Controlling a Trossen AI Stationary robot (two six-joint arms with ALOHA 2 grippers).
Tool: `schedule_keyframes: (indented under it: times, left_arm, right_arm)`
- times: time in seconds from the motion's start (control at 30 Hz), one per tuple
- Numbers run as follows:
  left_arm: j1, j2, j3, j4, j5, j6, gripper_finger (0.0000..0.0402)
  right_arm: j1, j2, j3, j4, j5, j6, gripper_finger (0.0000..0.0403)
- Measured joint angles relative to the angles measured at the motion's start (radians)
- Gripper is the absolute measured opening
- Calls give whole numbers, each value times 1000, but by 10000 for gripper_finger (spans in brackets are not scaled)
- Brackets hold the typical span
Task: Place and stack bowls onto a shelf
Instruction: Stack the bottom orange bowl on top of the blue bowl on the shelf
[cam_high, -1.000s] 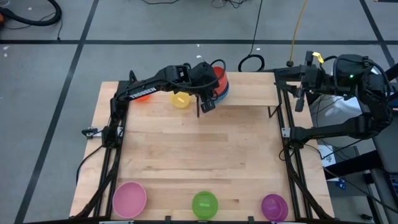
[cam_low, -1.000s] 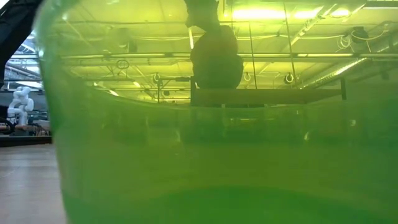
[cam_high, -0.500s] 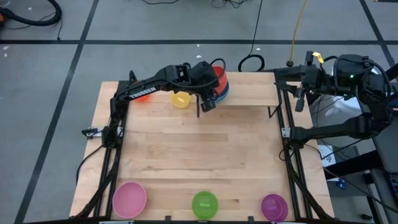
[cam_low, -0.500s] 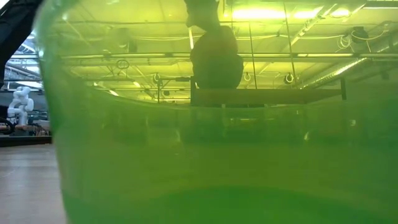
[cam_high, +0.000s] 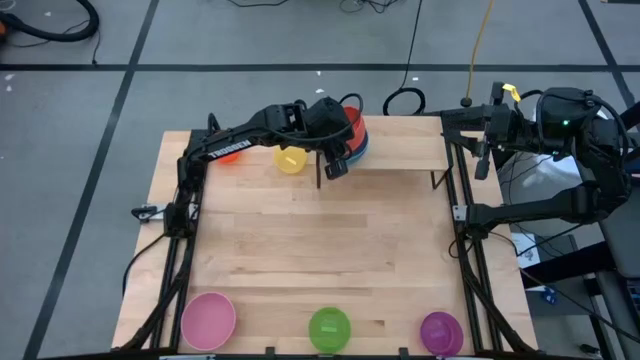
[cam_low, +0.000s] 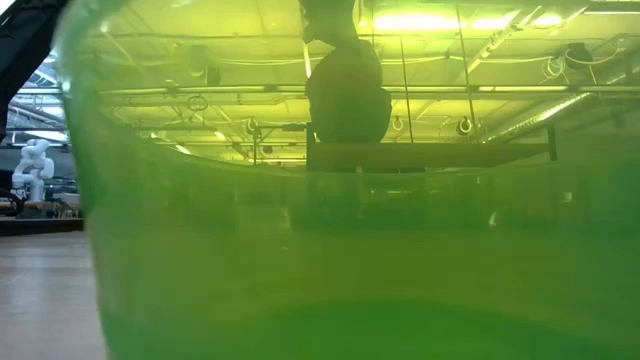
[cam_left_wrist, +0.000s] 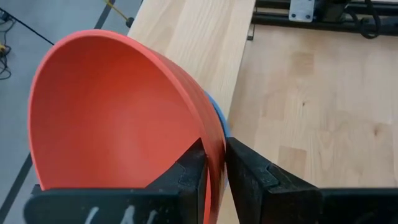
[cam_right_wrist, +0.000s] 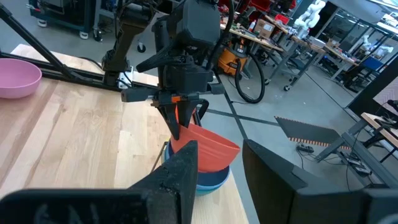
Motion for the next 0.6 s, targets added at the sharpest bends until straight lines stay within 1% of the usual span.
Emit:
schedule_keyframes:
  times: [0.1,0.27,0.37,0.47,0.6]
  left_arm:
    - [0,0,0,-8,0,2,56]
    - [0,0,0,-7,-1,23,19]
    - [0,0,0,-6,-1,23,9]
    - [0,0,0,-6,-1,13,24]
    - [0,0,0,-6,-2,7,70]
  right_arm:
    - [0,0,0,0,0,0,118]
    - [0,0,0,0,0,0,118]
    - [0,0,0,0,0,0,118]
    - [0,-2,0,0,0,0,118]
    - [0,-5,0,0,0,0,118]
